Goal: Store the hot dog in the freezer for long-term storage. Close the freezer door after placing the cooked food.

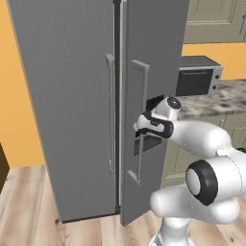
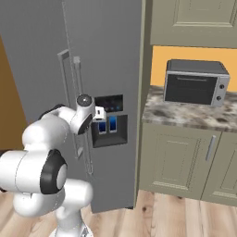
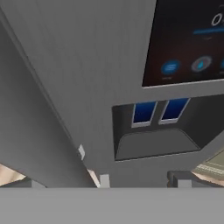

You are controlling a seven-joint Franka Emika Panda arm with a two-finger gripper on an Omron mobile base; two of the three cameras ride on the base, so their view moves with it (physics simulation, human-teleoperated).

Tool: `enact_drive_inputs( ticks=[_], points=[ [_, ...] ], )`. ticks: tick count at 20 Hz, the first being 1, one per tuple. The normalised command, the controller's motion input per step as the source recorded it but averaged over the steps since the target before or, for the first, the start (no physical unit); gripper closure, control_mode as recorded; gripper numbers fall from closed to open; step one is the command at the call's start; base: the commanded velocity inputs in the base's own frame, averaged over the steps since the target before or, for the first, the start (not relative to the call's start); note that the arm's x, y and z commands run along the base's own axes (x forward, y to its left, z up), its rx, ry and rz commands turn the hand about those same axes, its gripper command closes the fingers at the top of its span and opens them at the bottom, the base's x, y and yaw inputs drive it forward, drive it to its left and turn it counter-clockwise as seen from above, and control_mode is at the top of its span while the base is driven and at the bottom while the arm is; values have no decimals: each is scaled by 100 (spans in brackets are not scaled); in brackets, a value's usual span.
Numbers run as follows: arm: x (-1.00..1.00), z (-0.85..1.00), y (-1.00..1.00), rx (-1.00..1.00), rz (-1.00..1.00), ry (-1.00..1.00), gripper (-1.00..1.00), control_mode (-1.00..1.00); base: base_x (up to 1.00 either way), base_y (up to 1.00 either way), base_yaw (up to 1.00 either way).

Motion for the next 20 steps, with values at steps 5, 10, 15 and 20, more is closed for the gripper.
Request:
enact_drive_inputs(
  ticks=[5, 10, 15, 20],
  points=[
    [24, 0, 8, 0, -7, 0, -100, -100, 0, 0, 0],
    [29, 0, 4, -1, -16, -3, -100, -100, 0, 0, 0],
    [39, 0, 24, -6, -29, -2, -100, -100, 0, 0, 0],
    [49, 0, 2, -1, -7, -2, -100, -100, 0, 0, 0]
  ],
)
